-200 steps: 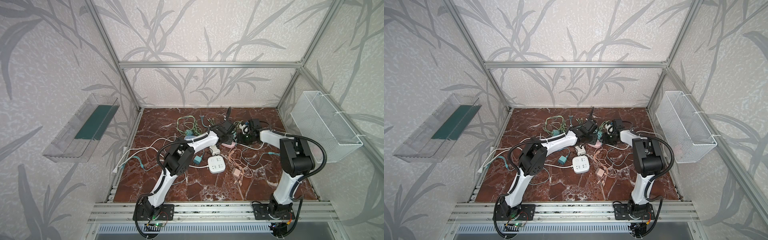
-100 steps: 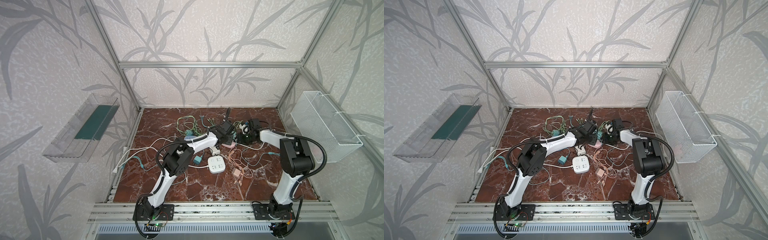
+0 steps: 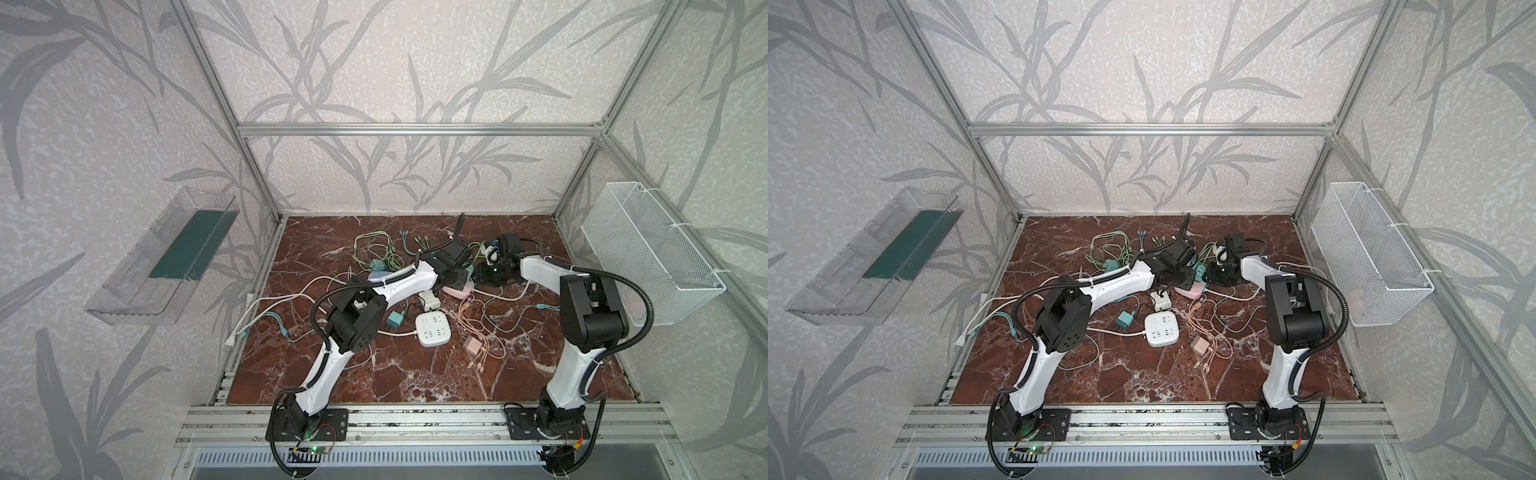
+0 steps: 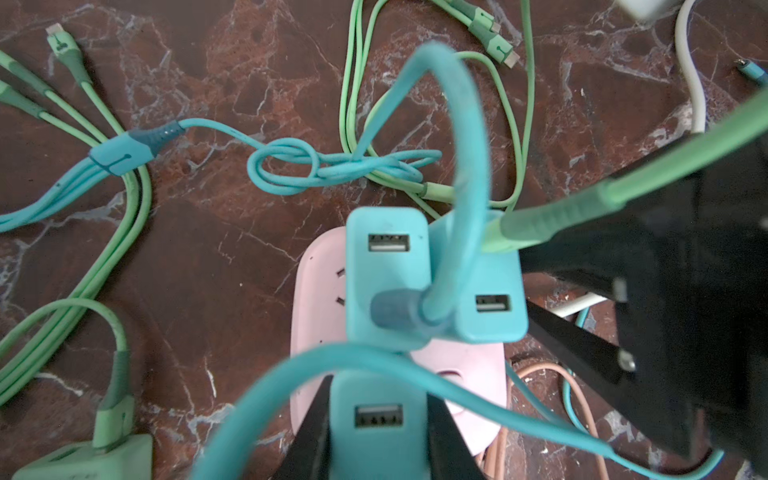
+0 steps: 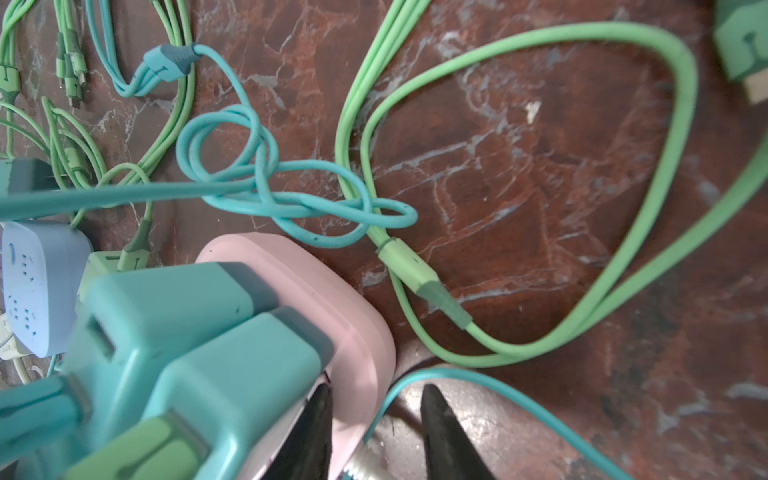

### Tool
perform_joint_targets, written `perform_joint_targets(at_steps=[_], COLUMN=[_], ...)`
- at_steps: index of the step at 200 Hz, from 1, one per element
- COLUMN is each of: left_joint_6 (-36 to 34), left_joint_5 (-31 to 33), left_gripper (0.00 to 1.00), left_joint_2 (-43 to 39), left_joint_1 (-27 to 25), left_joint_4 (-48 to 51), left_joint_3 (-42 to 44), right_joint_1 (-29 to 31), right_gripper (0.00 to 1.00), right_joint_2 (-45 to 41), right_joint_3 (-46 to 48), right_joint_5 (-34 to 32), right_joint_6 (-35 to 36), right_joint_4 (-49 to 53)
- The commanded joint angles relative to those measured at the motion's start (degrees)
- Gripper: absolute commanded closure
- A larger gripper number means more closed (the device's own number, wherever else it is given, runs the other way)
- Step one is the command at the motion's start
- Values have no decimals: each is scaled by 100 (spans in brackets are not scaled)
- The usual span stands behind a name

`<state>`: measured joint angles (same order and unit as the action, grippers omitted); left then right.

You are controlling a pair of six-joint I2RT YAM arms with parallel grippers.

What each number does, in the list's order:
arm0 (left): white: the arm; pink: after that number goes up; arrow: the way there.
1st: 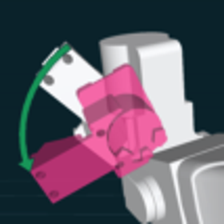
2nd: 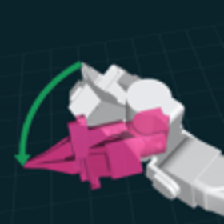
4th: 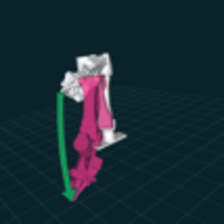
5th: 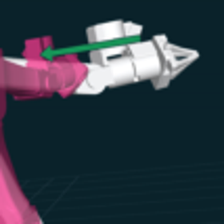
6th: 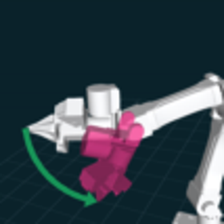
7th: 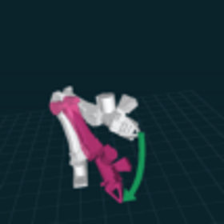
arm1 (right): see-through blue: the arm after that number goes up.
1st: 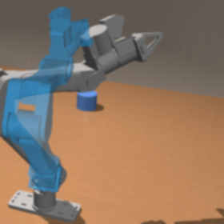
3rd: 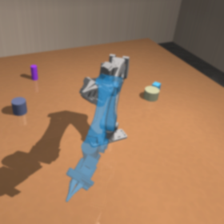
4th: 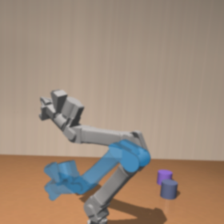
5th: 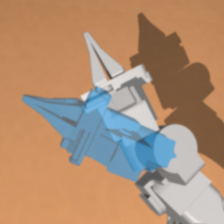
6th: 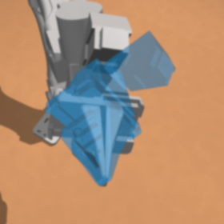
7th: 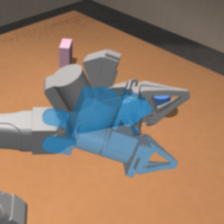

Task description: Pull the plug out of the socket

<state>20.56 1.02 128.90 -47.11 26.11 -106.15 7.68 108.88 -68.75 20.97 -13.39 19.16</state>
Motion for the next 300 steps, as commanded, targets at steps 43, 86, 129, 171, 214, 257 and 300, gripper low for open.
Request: perform_joint_targets(at_steps=[43,86,129,171,214,257,300], left_joint_6=[-45,-34,-134,-254,-185,-354,-526], left_joint_5=[-230,-216,-315,-414,-655,-666,-520], left_gripper=[82,82,82,82,82,82,81], left_joint_2=[536,812,793,729,1039,1167,1165], left_joint_1=[-26,0,-17,-18,79,71,62], left_joint_4=[12,105,40,104,594,868,1010], left_joint_3=[-1277,-1620,-1530,-1536,-2323,-2648,-2700], right_joint_1=[-20,-20,-18,6,5,23,64], right_gripper=[62,60,60,62,63,63,63], right_joint_2=[-90,-165,-16,211,296,446,654], right_joint_3=[185,187,117,-31,-38,-326,-575], right_joint_5=[121,376,304,22,-112,-335,-695], right_joint_6=[250,250,178,307,495,763,995], right_joint_4=[282,295,345,578,754,1109,1473])
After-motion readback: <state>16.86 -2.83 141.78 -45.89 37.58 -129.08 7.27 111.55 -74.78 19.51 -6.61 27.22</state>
